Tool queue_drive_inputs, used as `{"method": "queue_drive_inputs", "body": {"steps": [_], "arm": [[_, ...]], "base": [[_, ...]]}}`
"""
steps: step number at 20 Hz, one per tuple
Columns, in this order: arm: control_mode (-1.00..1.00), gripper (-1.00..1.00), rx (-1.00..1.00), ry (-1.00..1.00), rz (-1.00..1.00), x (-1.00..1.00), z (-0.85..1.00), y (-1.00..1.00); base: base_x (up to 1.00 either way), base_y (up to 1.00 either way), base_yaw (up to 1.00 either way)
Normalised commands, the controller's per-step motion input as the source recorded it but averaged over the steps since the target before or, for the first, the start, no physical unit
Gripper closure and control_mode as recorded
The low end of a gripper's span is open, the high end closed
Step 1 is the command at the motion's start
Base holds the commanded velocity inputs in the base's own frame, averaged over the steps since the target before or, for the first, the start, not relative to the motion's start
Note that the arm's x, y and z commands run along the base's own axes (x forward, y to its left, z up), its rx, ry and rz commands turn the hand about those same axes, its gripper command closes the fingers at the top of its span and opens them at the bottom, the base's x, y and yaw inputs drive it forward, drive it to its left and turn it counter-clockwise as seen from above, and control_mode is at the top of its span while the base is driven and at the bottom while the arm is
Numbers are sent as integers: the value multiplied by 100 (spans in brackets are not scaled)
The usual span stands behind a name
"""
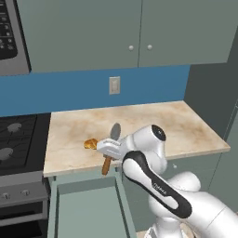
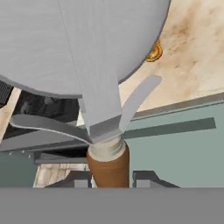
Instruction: Pick the pizza cutter from the drawer and place it on the counter.
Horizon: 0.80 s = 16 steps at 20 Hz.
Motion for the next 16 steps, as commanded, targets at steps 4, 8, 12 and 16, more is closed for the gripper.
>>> {"method": "queue_drive_inputs", "body": {"steps": [4, 8, 12, 16], "arm": [[-100, 100, 25, 9, -7, 100, 57, -50], [-100, 100, 10, 43, -12, 100, 60, -59], [-100, 100, 0, 69, -12, 100, 59, -70], [-100, 100, 0, 79, -9, 100, 28, -75]], "base": [[0, 0, 0], [0, 0, 0], [0, 0, 0], [0, 0, 0]]}}
